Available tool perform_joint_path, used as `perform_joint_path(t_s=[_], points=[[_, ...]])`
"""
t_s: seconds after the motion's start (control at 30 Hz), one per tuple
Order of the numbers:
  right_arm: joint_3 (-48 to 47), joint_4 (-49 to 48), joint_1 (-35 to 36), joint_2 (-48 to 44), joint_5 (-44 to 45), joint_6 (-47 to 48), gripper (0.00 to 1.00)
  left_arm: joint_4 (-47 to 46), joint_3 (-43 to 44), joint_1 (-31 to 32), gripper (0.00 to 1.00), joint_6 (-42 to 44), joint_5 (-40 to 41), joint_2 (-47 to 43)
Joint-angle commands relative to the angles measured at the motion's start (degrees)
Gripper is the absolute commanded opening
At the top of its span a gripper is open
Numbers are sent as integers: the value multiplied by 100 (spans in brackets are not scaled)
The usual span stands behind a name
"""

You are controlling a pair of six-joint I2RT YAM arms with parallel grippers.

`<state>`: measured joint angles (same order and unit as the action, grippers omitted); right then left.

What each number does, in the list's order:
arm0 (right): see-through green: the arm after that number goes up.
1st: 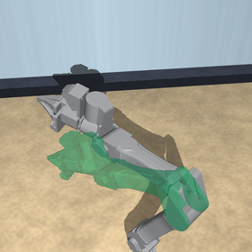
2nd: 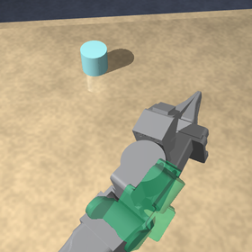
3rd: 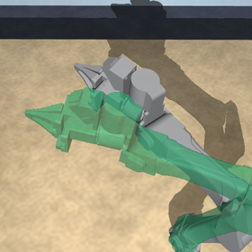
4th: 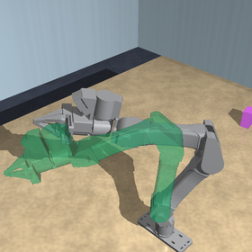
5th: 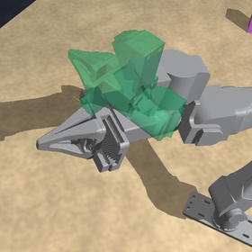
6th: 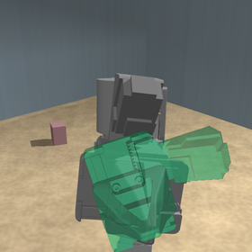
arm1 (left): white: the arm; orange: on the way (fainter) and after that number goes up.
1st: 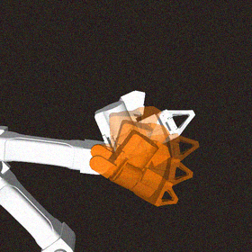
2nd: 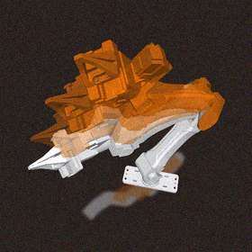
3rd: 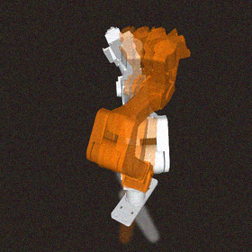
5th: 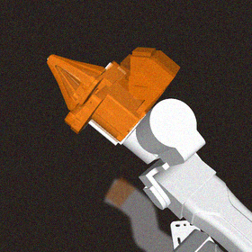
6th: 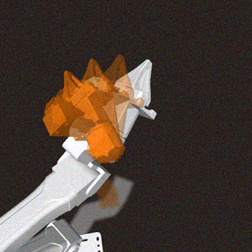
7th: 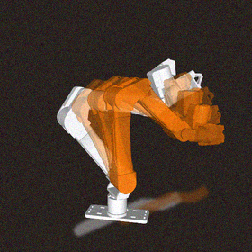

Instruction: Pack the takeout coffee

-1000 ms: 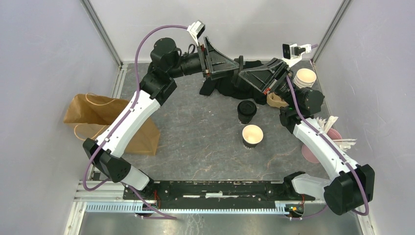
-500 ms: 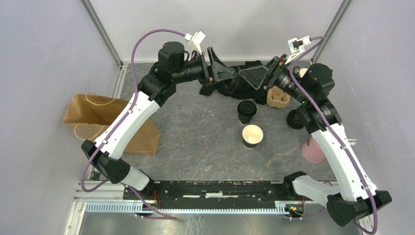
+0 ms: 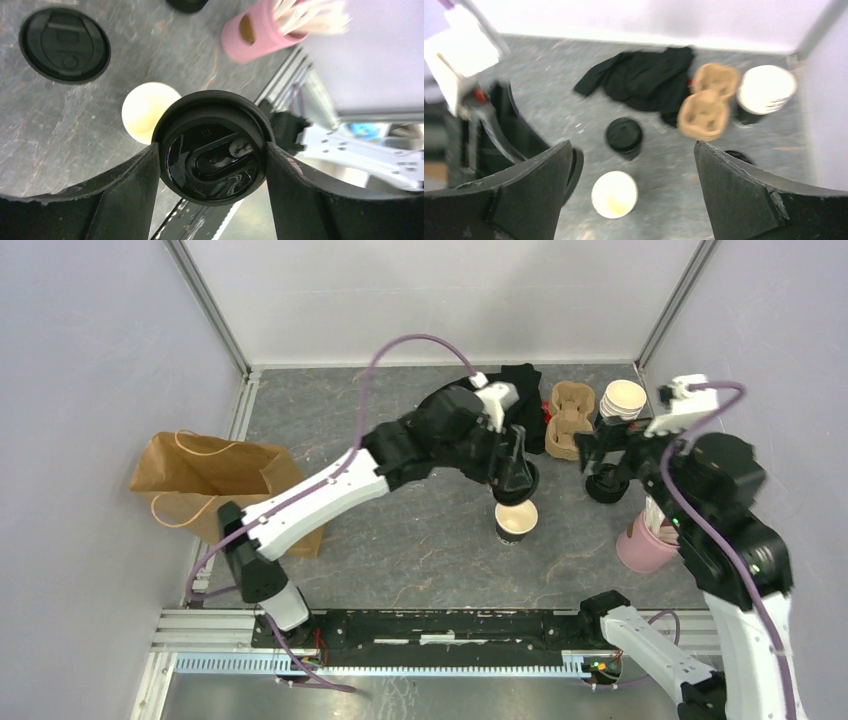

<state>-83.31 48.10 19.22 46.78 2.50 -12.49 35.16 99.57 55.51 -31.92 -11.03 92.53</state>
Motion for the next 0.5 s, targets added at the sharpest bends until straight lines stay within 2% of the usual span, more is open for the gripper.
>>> perform_joint_path(t_s=[0.0, 0.1, 0.23, 0.47], points=[[-461, 148, 9, -340, 2070, 726, 98, 497, 496, 474, 64, 897, 846, 580], [-306, -251, 10, -596, 2626, 577, 98, 782, 926, 797, 64, 1186, 1077, 1120], [-58, -875, 16, -960, 2590, 378, 98, 960, 1190, 986, 63, 1455, 1336, 1717], [54, -650, 20, -1112, 2547, 416, 98, 1549, 1853, 1027, 62, 1678, 1876, 2545]])
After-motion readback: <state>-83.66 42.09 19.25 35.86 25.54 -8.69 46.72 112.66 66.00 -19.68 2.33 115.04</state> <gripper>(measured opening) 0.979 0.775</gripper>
